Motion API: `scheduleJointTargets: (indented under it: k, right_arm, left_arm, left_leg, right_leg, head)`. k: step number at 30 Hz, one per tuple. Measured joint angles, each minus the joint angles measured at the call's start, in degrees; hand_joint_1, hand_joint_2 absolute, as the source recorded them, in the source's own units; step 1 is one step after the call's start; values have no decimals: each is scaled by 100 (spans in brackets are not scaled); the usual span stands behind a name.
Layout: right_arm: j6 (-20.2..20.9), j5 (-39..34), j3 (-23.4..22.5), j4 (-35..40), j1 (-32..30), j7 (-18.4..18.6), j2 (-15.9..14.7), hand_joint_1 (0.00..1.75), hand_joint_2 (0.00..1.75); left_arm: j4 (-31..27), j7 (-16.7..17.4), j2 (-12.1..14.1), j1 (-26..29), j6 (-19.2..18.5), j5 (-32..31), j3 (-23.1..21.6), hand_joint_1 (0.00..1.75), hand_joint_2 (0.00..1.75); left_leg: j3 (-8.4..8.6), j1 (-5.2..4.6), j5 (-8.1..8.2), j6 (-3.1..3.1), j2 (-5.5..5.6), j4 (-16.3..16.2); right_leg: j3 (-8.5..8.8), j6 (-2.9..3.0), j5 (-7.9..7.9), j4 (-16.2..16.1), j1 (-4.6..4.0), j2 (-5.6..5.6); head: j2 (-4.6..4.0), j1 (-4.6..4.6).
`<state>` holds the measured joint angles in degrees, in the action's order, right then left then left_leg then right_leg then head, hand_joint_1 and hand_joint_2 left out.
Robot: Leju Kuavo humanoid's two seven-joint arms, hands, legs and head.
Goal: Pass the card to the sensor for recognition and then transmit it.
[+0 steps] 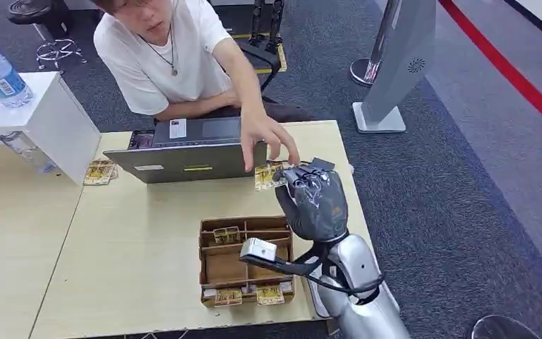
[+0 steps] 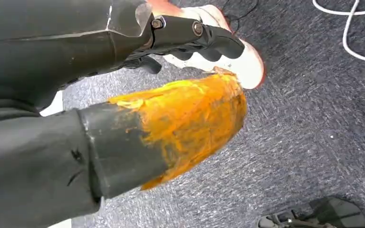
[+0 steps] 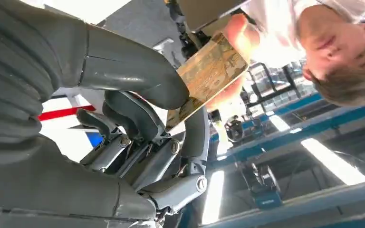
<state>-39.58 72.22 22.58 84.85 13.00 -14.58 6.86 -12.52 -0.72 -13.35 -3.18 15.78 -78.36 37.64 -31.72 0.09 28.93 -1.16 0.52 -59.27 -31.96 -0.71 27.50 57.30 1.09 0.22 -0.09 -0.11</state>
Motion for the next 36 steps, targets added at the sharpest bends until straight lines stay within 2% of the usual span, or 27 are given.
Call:
scheduleJointTargets:
  k: [5, 6, 7, 8, 9, 13, 14, 20, 27, 32, 36]
  right_arm:
    - [0, 57, 0, -391, 287, 212, 24, 175, 175]
    - [0, 57, 0, -455, 319, 225, 24, 148, 175]
    - [0, 55, 0, -523, 353, 237, 29, 148, 175]
    - [0, 52, 2, -585, 383, 256, 37, 10, 175]
    - [0, 46, 2, -630, 405, 267, 39, 0, 175]
    - [0, 11, 17, -788, 467, 320, 39, 0, 175]
    - [0, 11, 18, -814, 475, 326, 39, 0, 0]
    - [0, -68, 17, -879, 480, 337, 39, 0, 0]
    - [-2, -429, -42, -781, 299, 62, 37, 0, 0]
    - [-2, -822, -228, -702, 163, -157, 37, 0, 0]
    - [-2, -1199, -571, -626, -42, -401, 35, 0, 0]
  left_arm:
    - [0, -2, -4, -2, -9, -9, 2, 0, 0]
    - [0, -4, -7, -2, -9, -15, 2, 0, 0]
    - [0, -7, -9, -1, -9, -15, 2, 0, 0]
    - [0, -9, -13, -1, -9, -15, 2, 0, 0]
    - [0, -9, -13, -2, -11, -15, 2, 0, 0]
    - [0, -35, -15, -2, -11, -31, 2, 0, 0]
    - [0, -35, -17, -2, -11, -33, 2, 0, 0]
    - [0, -37, -17, 0, -11, -33, 2, 0, 0]
    - [0, -37, -17, 2, -4, -24, 9, 0, 0]
    - [0, -37, -20, 2, 2, -13, 57, 0, 0]
    - [0, -37, -17, 4, 11, 2, 111, 0, 0]
  left_leg:
    - [-1, 0, 0, -1, 1, 0]
    - [-1, 0, 0, -1, 1, 0]
    - [-1, -1, 0, -1, 1, 0]
    - [-1, -1, 0, -1, 1, 0]
    - [-1, -1, 0, -1, 1, 0]
    - [-1, 0, 0, -1, 1, 0]
    - [-1, 0, 0, -1, 1, 0]
    - [-1, 0, 0, -1, 1, 0]
    - [-1, -1, 0, -1, 1, 0]
    - [0, -1, 0, -1, 1, -1]
    - [0, -1, 0, -1, 1, -1]
  right_leg:
    - [0, 0, 0, 0, 0, 0]
    - [0, 0, 0, 0, 0, -1]
    - [0, 0, 0, 0, 0, -1]
    - [0, 0, 0, 0, 0, -1]
    - [0, 0, 0, 0, 0, -1]
    - [-1, 0, 0, 0, 0, -1]
    - [-1, 0, 0, 0, 0, -1]
    - [-1, 0, 0, 0, 0, -1]
    - [-2, 0, 0, -1, 0, 0]
    - [-2, 0, 0, -2, 0, 0]
    - [-2, 0, 0, -2, 0, -1]
  head:
    - [0, 0]
    - [0, 0]
    - [0, 0]
    - [0, 0]
    - [0, 0]
    - [0, 0]
    - [0, 0]
    - [0, 0]
    - [0, 0]
    - [0, 0]
    - [0, 0]
